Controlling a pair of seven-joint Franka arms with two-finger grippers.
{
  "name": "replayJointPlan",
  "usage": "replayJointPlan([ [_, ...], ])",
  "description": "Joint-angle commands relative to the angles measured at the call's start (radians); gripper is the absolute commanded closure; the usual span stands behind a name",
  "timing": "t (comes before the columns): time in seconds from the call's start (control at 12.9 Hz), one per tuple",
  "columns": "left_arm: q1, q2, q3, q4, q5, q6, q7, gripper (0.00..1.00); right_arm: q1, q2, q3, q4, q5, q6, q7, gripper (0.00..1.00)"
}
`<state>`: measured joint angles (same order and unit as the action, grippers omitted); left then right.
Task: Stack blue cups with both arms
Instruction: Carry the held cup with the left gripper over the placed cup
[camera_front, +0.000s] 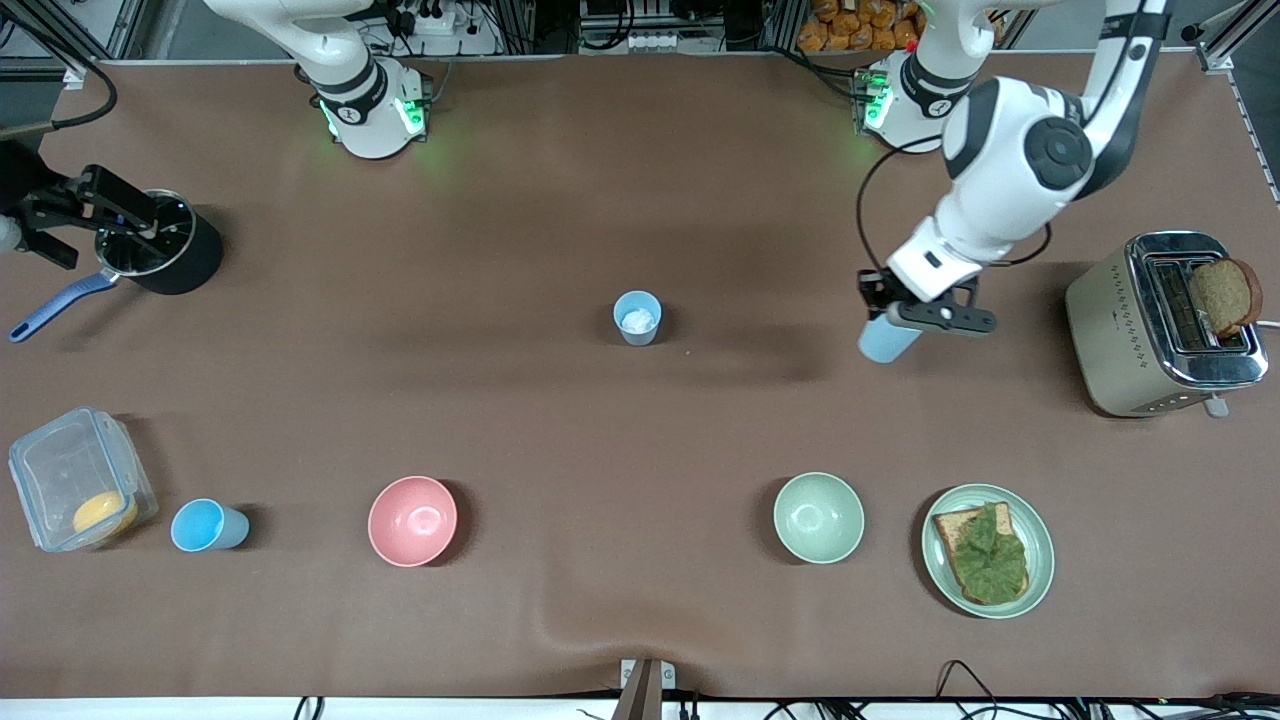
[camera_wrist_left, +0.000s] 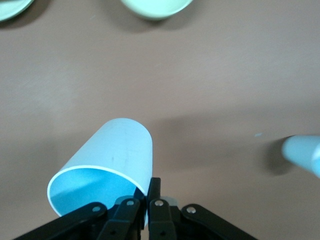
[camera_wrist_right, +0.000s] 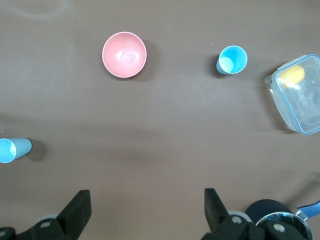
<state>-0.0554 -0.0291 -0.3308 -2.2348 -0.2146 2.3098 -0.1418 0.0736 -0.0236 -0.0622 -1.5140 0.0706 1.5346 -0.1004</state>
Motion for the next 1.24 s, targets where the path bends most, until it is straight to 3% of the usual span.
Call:
replayJointPlan([
  [0.0,-0.082,0.067,-0.001,0.137,-0.016,-0.073,-0.126,1.00,-0.023,-0.010,0.024,0.008,0.018,-0.014,-0.008,0.00],
  [0.31,-0.260,0.164,0.012,0.277,0.000,-0.166,-0.348,1.00,-0.051,-0.009,0.027,0.008,0.018,-0.019,-0.013,0.00],
  [0.46,-0.329,0.228,0.028,0.407,0.056,-0.275,-0.438,1.00,-0.070,-0.009,0.038,0.008,0.020,-0.019,-0.013,0.00],
  [0.54,-0.374,0.266,0.056,0.479,0.060,-0.315,-0.476,1.00,-0.090,-0.009,0.060,0.011,0.018,-0.019,-0.013,0.00],
  [0.93,-0.630,0.477,0.248,0.740,0.061,-0.368,-0.616,1.00,-0.081,-0.001,0.058,0.032,0.017,-0.024,-0.005,0.00],
  [1.16,-0.719,0.550,0.323,0.810,0.052,-0.368,-0.650,1.00,-0.086,0.005,0.056,0.035,0.017,-0.024,-0.004,0.00],
])
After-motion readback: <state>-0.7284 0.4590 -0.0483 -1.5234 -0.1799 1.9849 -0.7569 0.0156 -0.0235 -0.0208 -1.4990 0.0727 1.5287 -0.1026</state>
